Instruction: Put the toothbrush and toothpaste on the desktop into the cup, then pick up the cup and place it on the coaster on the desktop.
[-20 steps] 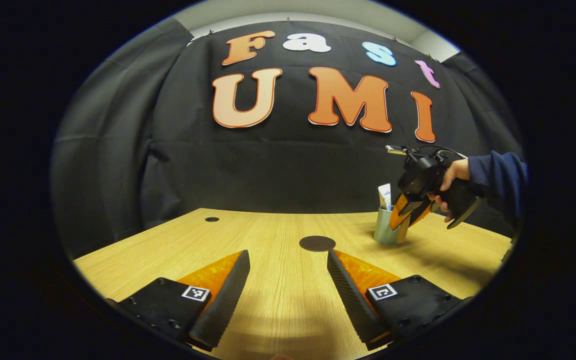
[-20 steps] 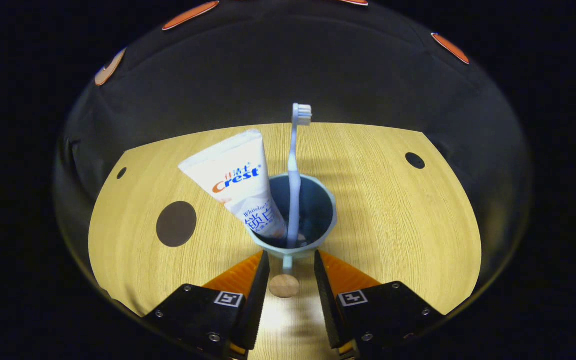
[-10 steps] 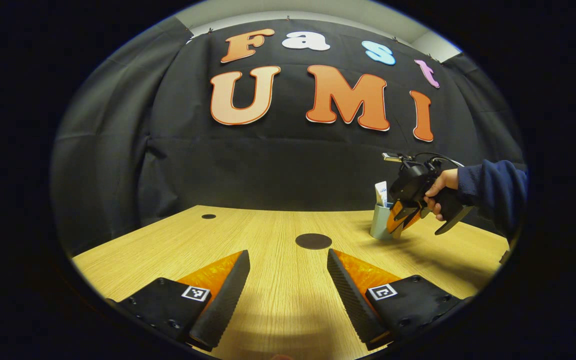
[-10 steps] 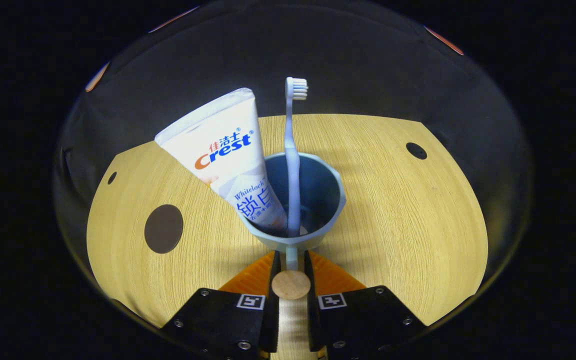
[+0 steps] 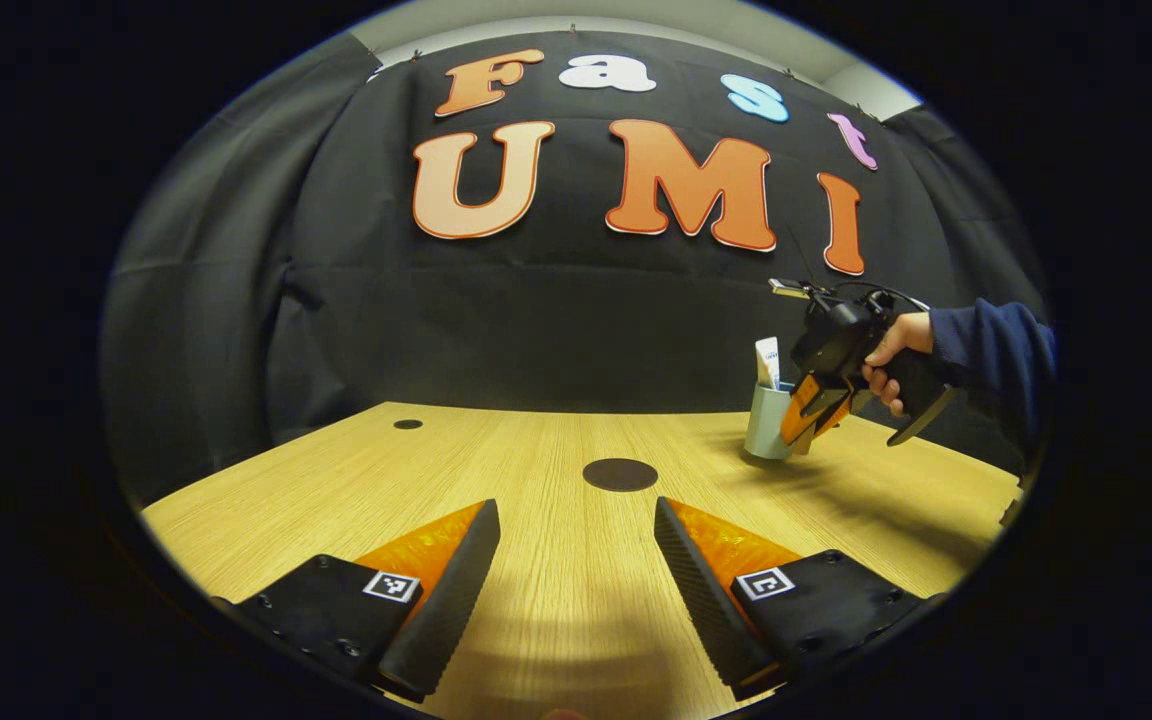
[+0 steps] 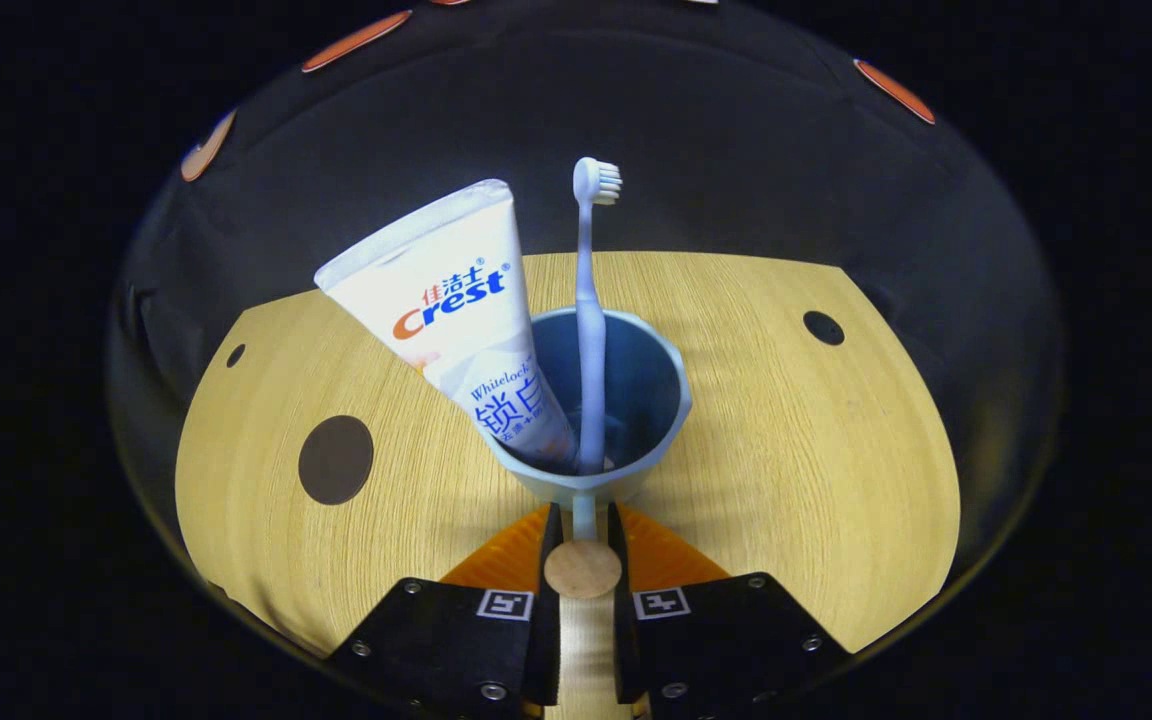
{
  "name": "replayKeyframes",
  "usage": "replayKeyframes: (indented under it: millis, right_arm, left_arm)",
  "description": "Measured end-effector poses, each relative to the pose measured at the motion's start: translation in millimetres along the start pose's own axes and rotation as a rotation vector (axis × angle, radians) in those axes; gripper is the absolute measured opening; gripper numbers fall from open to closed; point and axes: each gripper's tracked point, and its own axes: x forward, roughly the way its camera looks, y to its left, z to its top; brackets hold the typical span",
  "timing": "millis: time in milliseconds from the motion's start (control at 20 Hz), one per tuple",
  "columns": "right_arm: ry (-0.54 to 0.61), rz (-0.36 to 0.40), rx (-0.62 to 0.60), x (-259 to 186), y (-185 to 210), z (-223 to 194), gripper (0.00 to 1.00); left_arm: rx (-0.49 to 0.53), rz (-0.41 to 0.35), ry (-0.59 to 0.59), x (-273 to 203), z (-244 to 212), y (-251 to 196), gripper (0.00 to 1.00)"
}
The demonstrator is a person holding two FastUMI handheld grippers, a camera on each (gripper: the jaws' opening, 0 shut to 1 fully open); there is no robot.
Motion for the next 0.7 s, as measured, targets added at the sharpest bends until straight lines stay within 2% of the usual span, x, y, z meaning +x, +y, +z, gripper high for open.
replayKeyframes:
  millis: [100,200,700]
  right_arm:
    - [-0.017,0.017,-0.002,0,4,2,0.22]
    - [-0.021,0.065,0.001,1,8,1,0.22]
    - [-0.11,0.157,-0.164,9,4,11,0.22]
  left_arm:
    - [-0.001,-0.007,-0.005,-1,0,-2,0.99]
    - [0.006,-0.012,-0.006,-4,-6,-4,0.99]
    - [-0.009,0.002,-0.017,-4,-2,2,0.99]
